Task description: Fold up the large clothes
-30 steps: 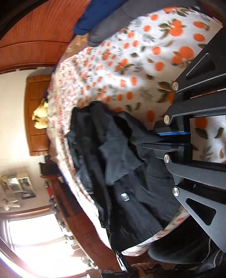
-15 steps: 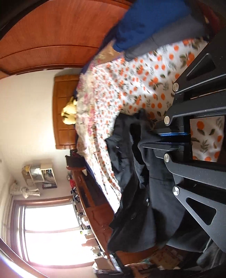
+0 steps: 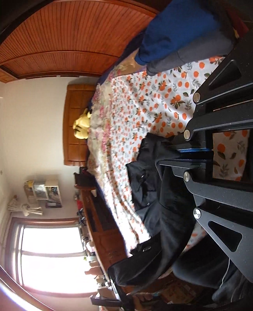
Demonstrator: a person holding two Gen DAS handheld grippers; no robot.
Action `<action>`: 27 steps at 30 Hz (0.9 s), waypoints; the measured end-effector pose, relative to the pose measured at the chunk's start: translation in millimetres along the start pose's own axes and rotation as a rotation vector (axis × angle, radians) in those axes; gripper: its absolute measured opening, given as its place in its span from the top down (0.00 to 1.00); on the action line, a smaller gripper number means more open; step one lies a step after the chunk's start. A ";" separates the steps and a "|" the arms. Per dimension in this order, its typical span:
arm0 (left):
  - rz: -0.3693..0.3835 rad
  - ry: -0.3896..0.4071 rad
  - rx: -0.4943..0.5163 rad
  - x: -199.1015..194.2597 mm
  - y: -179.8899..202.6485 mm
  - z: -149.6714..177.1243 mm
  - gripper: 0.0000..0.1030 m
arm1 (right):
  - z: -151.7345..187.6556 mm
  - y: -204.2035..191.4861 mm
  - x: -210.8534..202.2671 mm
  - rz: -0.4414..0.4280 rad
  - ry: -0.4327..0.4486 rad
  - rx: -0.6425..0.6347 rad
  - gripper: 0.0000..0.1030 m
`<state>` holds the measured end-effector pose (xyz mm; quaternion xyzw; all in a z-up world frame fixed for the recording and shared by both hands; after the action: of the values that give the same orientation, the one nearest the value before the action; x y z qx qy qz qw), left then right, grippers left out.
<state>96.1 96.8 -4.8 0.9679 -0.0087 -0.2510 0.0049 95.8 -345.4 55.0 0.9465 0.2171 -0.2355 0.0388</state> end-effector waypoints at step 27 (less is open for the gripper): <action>-0.060 -0.105 -0.058 202.9 -31.5 -18.1 0.95 | -89.1 17.9 264.2 0.104 -0.167 -0.011 0.96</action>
<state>282.7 124.5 -87.9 0.9527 0.0274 -0.3016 0.0250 351.7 -242.2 11.1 0.9333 0.1648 -0.3102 0.0744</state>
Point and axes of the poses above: each gripper's, at about its wrist camera, not at the fingertips, and x roughly the way its jaws point, y to its right, z to its underside, the point moved 3 cm from there along x, roughly the way its jaws point, and after that the axes turned 5 degrees about -y, right-handed, at the moved point
